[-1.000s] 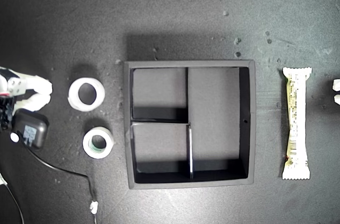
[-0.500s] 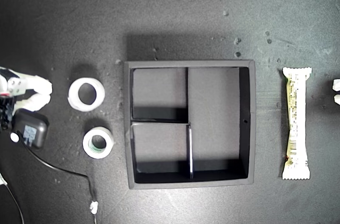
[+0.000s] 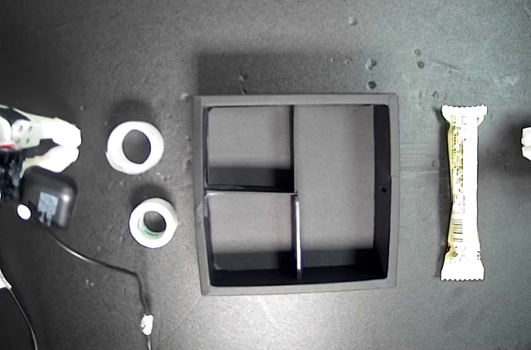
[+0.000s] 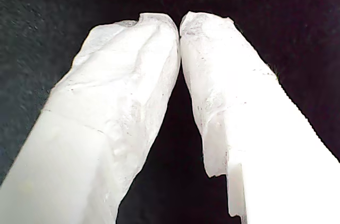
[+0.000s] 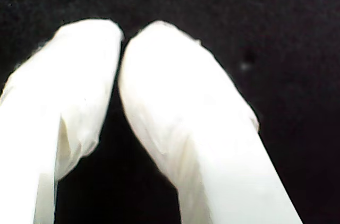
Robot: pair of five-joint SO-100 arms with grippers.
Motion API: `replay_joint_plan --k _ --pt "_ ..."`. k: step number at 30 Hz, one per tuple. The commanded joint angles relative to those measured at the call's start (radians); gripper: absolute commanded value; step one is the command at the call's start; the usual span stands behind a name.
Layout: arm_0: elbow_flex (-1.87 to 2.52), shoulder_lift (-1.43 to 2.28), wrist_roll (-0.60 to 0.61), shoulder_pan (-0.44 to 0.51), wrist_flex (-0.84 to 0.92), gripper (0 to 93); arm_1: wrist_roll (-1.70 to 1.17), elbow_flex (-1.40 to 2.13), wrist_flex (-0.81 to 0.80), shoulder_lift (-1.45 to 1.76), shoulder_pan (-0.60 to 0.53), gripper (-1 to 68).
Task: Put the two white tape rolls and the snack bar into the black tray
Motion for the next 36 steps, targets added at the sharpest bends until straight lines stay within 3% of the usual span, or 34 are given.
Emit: replay_joint_plan --k 1,6,9,12,15,22,27,32,36 --pt "0.057 0.049 -0.048 0.009 0.037 0.3 0.014 0.012 -0.218 0.006 0.031 -0.3" --pt "0.057 0.049 -0.110 0.000 0.031 0.2 0.569 0.012 -0.321 0.006 0.084 -0.4" --pt "0.057 0.049 -0.167 0.003 0.031 0.1 0.715 0.012 -0.344 0.006 0.118 -0.4" --pt "0.057 0.049 -0.305 0.044 0.031 0.0 0.696 0.012 -0.334 0.006 0.158 -0.4" --pt "0.057 0.048 -0.469 0.129 -0.005 0.0 0.394 0.012 -0.414 0.006 0.176 -0.4" --pt "0.049 0.046 -0.322 0.124 -0.170 0.0 -0.025 0.012 -0.649 0.006 0.115 -0.5" --pt "-0.051 0.046 -0.055 0.106 -0.414 7.1 -0.221 0.011 -0.882 0.006 0.049 -0.5" --pt "-0.160 0.048 0.146 0.067 -0.532 11.7 -0.290 -0.031 -0.850 0.006 0.023 -0.3" --pt "-0.281 -0.150 0.198 0.078 -0.532 13.9 -0.333 -0.098 -0.729 0.006 -0.012 -0.3"
